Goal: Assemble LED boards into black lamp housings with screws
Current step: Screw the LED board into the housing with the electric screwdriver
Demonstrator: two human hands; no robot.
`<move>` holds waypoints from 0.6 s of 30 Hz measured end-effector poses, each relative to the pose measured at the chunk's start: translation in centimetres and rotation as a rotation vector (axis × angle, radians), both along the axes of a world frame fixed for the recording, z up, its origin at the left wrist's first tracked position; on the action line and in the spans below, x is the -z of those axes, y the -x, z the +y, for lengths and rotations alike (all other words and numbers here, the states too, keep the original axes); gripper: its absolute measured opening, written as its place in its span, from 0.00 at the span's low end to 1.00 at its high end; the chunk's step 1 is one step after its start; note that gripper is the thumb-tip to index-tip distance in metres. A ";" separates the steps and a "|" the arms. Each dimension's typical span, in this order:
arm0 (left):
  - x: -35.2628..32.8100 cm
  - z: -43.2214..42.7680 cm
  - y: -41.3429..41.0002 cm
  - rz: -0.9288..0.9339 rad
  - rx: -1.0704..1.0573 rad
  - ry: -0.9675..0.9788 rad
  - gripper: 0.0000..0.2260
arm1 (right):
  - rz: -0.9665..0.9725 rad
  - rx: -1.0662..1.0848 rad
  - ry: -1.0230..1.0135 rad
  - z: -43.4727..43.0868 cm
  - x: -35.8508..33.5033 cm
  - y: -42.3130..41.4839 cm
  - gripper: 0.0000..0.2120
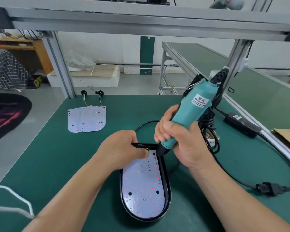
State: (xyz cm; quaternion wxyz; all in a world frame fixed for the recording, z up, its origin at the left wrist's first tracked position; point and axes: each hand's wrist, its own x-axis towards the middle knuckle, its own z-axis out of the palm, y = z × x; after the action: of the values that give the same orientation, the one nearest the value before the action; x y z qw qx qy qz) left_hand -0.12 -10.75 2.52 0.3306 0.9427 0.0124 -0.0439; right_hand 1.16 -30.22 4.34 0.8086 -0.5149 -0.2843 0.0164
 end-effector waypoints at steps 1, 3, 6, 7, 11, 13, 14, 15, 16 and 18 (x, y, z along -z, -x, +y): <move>0.0 0.0 0.0 0.000 -0.002 -0.001 0.20 | -0.001 -0.009 0.004 0.0 0.0 0.0 0.05; 0.0 0.1 0.0 -0.002 -0.004 0.001 0.19 | 0.010 0.017 0.011 -0.2 0.1 -0.1 0.07; 0.1 0.1 0.0 -0.009 -0.005 0.024 0.19 | 0.051 0.084 -0.016 -0.7 0.0 -0.3 0.10; 0.1 0.1 0.0 -0.011 -0.007 0.028 0.19 | 0.065 0.090 -0.030 -0.8 0.0 -0.4 0.11; 0.2 0.2 0.2 -0.024 -0.011 0.025 0.19 | 0.014 0.114 -0.019 -0.8 0.0 -0.1 0.10; 0.2 0.2 0.3 -0.029 -0.010 0.022 0.20 | -0.045 0.147 -0.010 -0.9 -0.3 0.0 0.09; 0.2 0.2 0.3 -0.029 -0.013 0.029 0.20 | -0.062 0.164 -0.018 -1.1 -0.6 0.0 0.09; 0.3 0.2 0.3 -0.029 -0.017 0.042 0.20 | -0.061 0.181 -0.035 -1.3 -0.9 -0.1 0.08; 0.4 0.3 0.4 -0.030 -0.021 0.056 0.20 | -0.042 0.197 -0.059 -1.6 -1.3 -0.1 0.08; 0.5 0.5 0.4 -0.031 -0.026 0.075 0.21 | 0.048 0.244 -0.112 -2.4 -1.9 -0.6 0.09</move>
State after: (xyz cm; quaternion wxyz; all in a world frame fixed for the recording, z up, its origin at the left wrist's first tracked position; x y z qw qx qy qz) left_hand -0.52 -10.27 1.99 0.3666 0.9299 0.0178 -0.0252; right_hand 1.77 -32.64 6.25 0.8385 -0.4993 -0.2005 -0.0858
